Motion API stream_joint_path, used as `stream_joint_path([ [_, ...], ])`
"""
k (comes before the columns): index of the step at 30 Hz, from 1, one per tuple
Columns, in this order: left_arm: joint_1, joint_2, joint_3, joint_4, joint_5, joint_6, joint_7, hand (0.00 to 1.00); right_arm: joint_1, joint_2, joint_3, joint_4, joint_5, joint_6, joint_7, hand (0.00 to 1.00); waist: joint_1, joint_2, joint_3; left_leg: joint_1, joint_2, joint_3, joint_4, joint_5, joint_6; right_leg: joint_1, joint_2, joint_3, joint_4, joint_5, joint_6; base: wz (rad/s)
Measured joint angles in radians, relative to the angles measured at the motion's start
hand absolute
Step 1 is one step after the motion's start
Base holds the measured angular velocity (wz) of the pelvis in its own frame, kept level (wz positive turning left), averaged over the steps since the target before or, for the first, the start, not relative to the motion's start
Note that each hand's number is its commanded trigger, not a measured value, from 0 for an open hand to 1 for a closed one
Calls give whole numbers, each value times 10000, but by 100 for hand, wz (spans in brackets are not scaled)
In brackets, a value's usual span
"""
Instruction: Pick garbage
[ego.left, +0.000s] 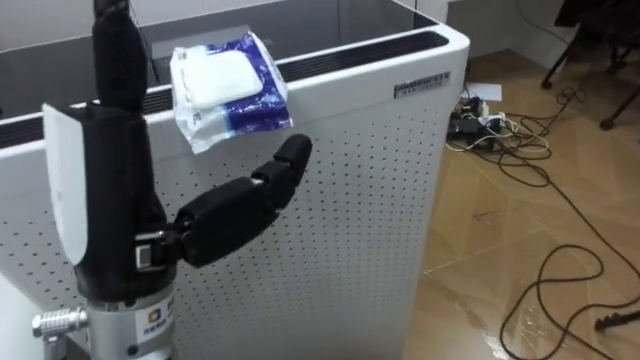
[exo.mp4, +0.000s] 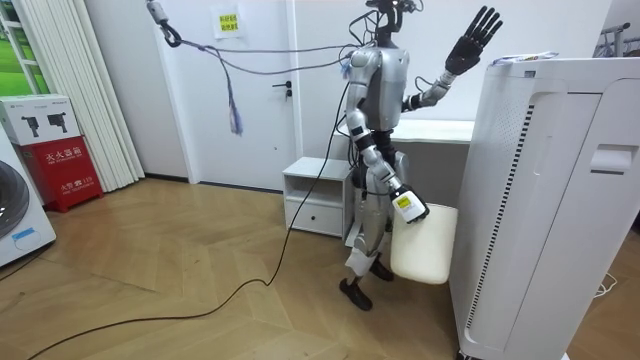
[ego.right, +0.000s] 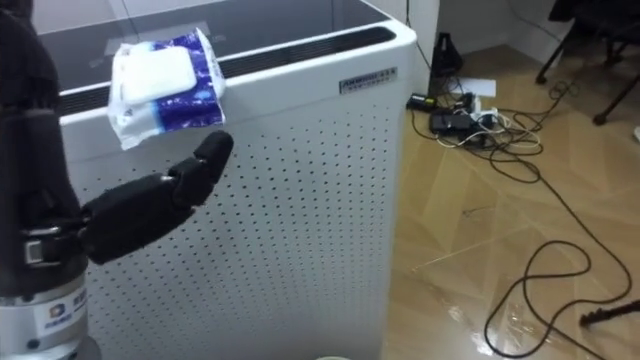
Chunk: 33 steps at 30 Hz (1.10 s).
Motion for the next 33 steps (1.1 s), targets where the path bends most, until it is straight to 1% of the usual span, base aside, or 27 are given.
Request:
stream_joint_path([
  [1,37,2,7,1,254,91,8,0,10,0,0,3,-36,25,26,100,37,-62,-42,53,62,-9,-64,1,-2,132,51,-65,-149,67,-10,5],
  [2,61,5,19,2,407,142,23,0,12,1,-6,-8,-36,26,35,100,49,-78,-49,84,74,-10,-97,1,-3,192,72,-73,-261,92,-13,5],
  [4,248,29,48,3,1002,396,65,0,21,0,-27,-47,-246,27,39,100,56,-73,-56,216,130,-42,-194,1,-2,393,94,-126,-477,145,7,0],
  [6,251,51,52,1,1461,491,68,0,23,18,-29,-47,-386,49,48,100,33,-57,-54,280,144,-73,-289,2,-1,500,107,-184,-630,181,19,5],
  [8,253,118,46,-3,1683,511,67,0,25,21,-29,-47,-543,62,157,100,21,-30,-70,300,154,-82,-304,2,-2,594,127,-219,-764,220,23,3],
  [9,253,243,77,-28,1834,574,62,0,32,-12,-29,-81,-675,71,241,100,29,31,-79,342,189,-63,-344,2,-2,674,171,-199,-913,284,18,-5],
  [10,252,457,153,-85,1988,668,10,0,71,-36,-33,-170,-771,81,295,100,60,94,-118,387,224,-51,-414,1,-2,704,200,-201,-1001,331,5,-6],
  [11,251,549,212,-110,2019,693,-22,0,85,-44,-50,-234,-817,94,323,100,35,125,-117,404,226,-65,-420,2,-2,735,202,-207,-1037,343,-2,0],
  [12,252,709,279,-132,2050,753,-67,0,140,-65,-135,-389,-843,115,395,100,0,214,-117,480,230,-110,-445,2,-2,855,213,-202,-1152,380,1,0],
  [13,252,802,429,-160,2123,756,-172,0,320,-98,-342,-820,-1056,170,483,100,7,315,-126,540,229,-117,-510,2,-2,893,216,-203,-1173,384,6,0],
  [15,249,930,709,-239,2116,767,-359,0,434,-127,-505,-1311,-1227,176,580,100,-25,437,-90,602,224,-150,-641,29,5,893,213,-194,-1173,387,10,-2],
  [17,250,1123,801,-292,2117,786,-625,0,429,-168,-528,-1475,-1264,176,766,100,-31,442,-89,641,227,-168,-674,51,-4,936,213,-213,-1184,387,11,3],
  [19,362,1412,847,-324,2117,784,-934,0,433,-312,-525,-1596,-1239,176,931,100,11,466,-78,704,234,-181,-728,52,-5,1042,236,-219,-1289,404,8,5],
  [21,403,1628,925,-323,2117,773,-1136,0,432,-459,-526,-1743,-1239,175,1038,100,41,518,-39,689,232,-168,-742,52,-5,1027,235,-227,-1299,416,17,0],
  [22,494,1721,1016,-322,2116,770,-1223,0,434,-495,-525,-1836,-1241,175,1117,100,45,547,-22,680,232,-169,-752,52,-5,1016,235,-227,-1301,417,18,0],
  [23,560,1768,1065,-322,2117,770,-1274,0,439,-501,-525,-1874,-1254,175,1144,100,39,554,-19,679,232,-169,-761,52,-5,1011,235,-226,-1305,416,19,0],
  [25,784,1983,1203,-321,2118,784,-1455,0,462,-563,-525,-1914,-1265,174,1240,100,45,574,-17,668,233,-168,-787,52,-5,1006,240,-229,-1319,416,20,0],
  [27,896,1991,1339,-321,2118,868,-1662,0,465,-716,-528,-1936,-1387,174,1301,100,53,647,9,614,228,-164,-809,52,-4,980,235,-252,-1325,416,21,0],
  [28,938,1999,1377,-321,2118,1013,-1812,0,493,-822,-528,-1987,-1505,175,1386,100,52,703,-11,602,227,-165,-833,52,-4,947,232,-276,-1327,418,24,0],
  [31,932,2011,1388,-319,2116,1306,-2182,0,559,-941,-521,-2146,-1623,236,1593,100,51,811,-82,581,231,-168,-833,61,-6,919,230,-316,-1327,417,25,0],
  [33,933,2023,1386,-311,2108,1456,-2438,0,691,-1010,-519,-2336,-1621,264,1625,100,42,834,-82,607,224,-157,-882,122,-13,987,205,-353,-1344,417,25,6],
])
